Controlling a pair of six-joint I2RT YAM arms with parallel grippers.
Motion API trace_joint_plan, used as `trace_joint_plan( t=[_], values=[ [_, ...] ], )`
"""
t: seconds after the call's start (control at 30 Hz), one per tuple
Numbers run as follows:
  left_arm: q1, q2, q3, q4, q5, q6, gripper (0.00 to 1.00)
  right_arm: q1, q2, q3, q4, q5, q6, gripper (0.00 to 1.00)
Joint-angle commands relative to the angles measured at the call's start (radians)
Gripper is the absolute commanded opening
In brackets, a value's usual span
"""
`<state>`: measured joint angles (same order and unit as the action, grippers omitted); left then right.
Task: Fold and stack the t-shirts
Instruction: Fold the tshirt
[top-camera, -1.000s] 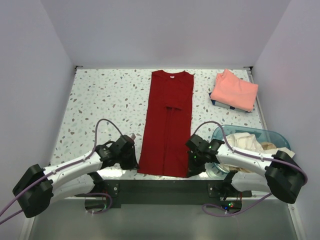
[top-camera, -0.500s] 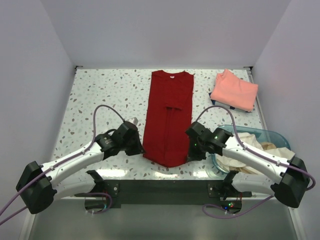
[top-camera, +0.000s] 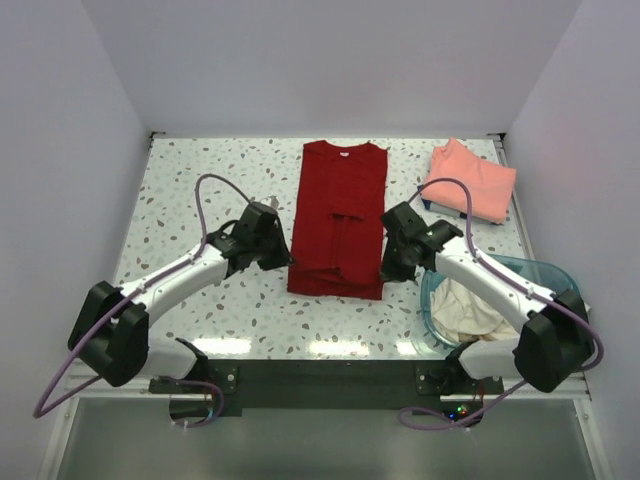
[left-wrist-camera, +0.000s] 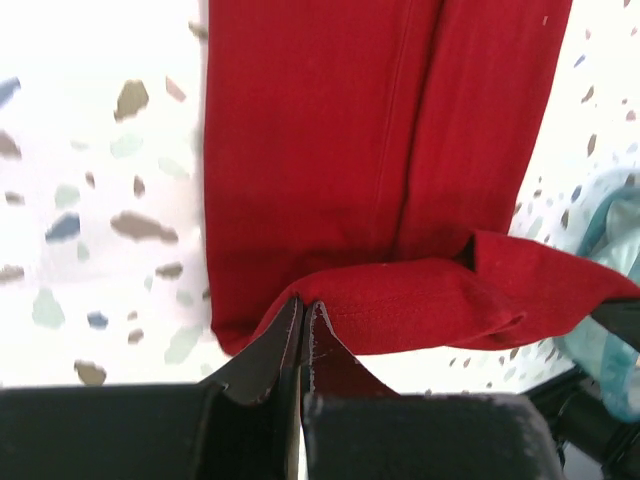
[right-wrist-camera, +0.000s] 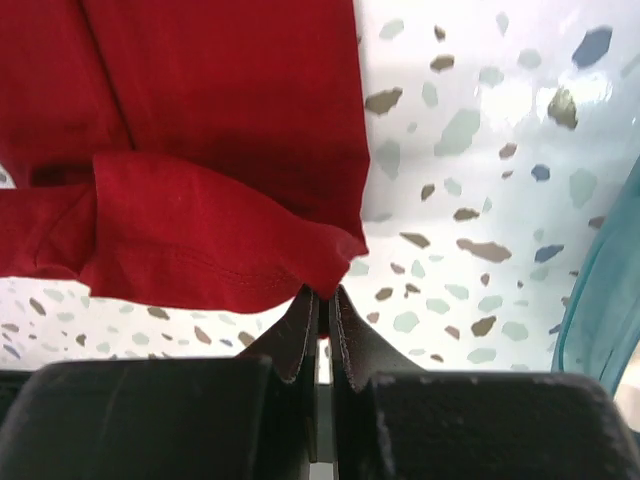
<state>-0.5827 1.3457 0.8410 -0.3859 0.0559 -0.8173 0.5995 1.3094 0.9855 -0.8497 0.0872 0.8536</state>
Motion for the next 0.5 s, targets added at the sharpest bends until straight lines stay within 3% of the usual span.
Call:
trace_joint_plan(
  t=[0.0, 0.47],
  values=[
    [0.049, 0.050, 0.072, 0.091, 0.021, 0.059, 0.00, -0.039, 0.072, 0.090, 0.051, 0.005, -0.096, 0.00],
    [0.173, 0.378, 0.378, 0.107, 0.064, 0.139, 0.00, -0.176, 0.396, 0.363, 0.066, -0.047, -0.244, 0.00]
  ],
)
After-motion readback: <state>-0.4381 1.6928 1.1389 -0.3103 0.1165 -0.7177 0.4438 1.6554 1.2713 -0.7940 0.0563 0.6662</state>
